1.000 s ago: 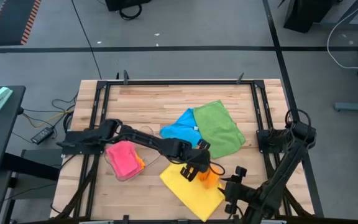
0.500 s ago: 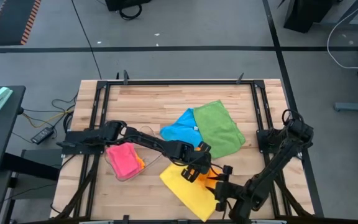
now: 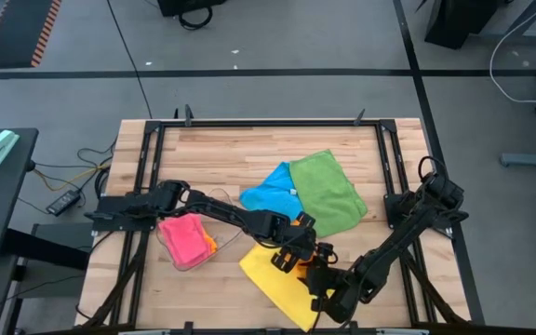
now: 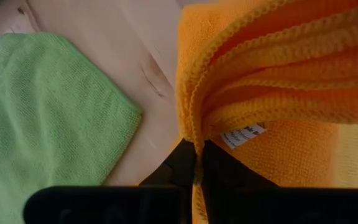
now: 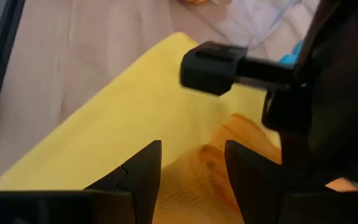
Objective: Fold microfiber towels
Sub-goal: Fold the right orange microfiber cloth and put it into the transparent bin
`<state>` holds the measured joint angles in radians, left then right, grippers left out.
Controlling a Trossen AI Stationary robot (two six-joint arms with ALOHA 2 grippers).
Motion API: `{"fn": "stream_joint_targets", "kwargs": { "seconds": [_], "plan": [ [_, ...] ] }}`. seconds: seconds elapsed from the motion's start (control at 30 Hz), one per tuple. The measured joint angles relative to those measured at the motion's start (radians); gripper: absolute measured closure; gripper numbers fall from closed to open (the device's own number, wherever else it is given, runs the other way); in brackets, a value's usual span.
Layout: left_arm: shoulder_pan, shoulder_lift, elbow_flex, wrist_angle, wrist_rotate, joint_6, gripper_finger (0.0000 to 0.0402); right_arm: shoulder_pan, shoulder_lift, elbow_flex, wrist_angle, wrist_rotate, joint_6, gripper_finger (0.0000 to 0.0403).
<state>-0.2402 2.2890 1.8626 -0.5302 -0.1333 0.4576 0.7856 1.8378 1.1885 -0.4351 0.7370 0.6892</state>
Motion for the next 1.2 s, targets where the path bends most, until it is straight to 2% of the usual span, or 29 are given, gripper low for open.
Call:
{"fn": "stream_joint_targets", "kwargs": {
  "seconds": [0.1, 0.33, 0.4, 0.5, 0.57, 0.7, 0.9, 0.97, 1.1, 1.2],
  "plan": [
    [0.0, 0.0, 0.0, -0.014, 0.0, 0.0, 0.0365, -0.001, 0.0, 0.0, -0.003, -0.025, 0.012, 0.0247],
    [0.0, 0.0, 0.0, -0.022, 0.0, 0.0, 0.0372, 0.006, 0.0, 0.0, -0.026, -0.034, 0.057, 0.0373],
    [0.0, 0.0, 0.0, -0.029, 0.0, 0.0, 0.0377, 0.013, 0.0, 0.0, -0.062, -0.035, 0.096, 0.0391],
    [-0.001, 0.0, 0.0, -0.041, 0.0, 0.0, 0.0375, 0.025, 0.0, 0.0, -0.112, -0.027, 0.176, 0.039],
    [-0.005, 0.0, 0.0, -0.05, -0.003, 0.0, 0.0359, 0.031, 0.0, 0.0, -0.129, -0.027, 0.207, 0.0388],
    [-0.018, -0.018, 0.0, -0.079, -0.047, 0.017, 0.0302, 0.043, 0.0, 0.0, -0.155, -0.024, 0.238, 0.0387],
    [-0.029, -0.079, 0.002, -0.132, -0.047, 0.024, 0.0226, 0.042, 0.0, -0.007, -0.18, -0.019, 0.259, 0.0387],
    [-0.028, -0.097, 0.002, -0.153, -0.008, 0.016, 0.0214, 0.042, 0.0, -0.007, -0.192, -0.005, 0.273, 0.0387],
    [-0.027, -0.116, 0.002, -0.142, 0.144, -0.034, 0.0211, 0.05, 0.0, -0.007, -0.213, 0.005, 0.29, 0.0386],
    [-0.028, -0.106, -0.041, -0.036, 0.161, -0.086, 0.0225, 0.054, 0.0, -0.007, -0.214, 0.011, 0.294, 0.0386]
  ]
}}
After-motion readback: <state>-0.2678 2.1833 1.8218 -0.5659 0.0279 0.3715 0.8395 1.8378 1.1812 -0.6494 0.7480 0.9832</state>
